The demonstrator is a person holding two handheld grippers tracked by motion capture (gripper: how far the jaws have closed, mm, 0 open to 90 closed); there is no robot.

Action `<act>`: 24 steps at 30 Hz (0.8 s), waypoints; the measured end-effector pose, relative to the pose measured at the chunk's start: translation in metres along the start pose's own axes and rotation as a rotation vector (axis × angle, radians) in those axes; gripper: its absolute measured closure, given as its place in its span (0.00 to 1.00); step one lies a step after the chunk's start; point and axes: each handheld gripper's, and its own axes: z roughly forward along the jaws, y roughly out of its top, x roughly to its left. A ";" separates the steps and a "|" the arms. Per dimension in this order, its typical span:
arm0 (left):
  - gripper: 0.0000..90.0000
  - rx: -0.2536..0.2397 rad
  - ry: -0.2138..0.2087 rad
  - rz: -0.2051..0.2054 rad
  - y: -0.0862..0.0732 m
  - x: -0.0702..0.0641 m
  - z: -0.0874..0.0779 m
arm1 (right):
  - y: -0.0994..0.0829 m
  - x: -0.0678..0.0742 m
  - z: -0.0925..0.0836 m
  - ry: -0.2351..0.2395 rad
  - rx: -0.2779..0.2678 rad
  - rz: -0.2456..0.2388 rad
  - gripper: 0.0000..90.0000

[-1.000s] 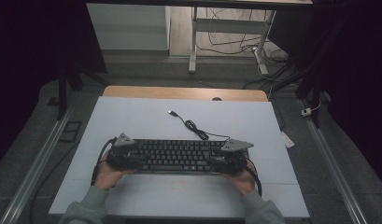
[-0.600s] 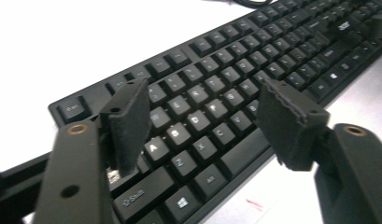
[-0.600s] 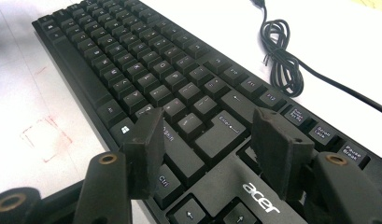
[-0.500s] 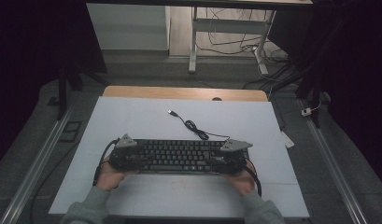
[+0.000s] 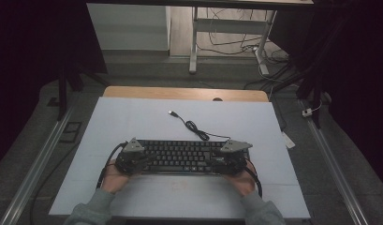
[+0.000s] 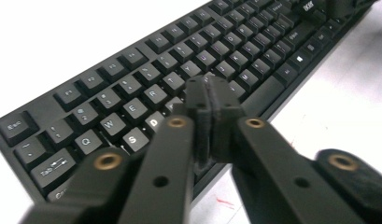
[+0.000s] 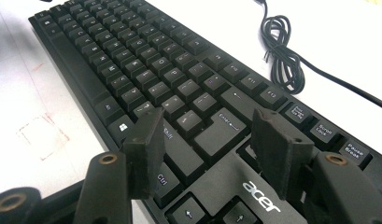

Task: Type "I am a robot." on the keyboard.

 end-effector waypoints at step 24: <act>0.99 0.087 -0.004 0.054 -0.004 -0.015 0.027 | 0.000 0.000 0.001 0.001 0.005 -0.007 0.50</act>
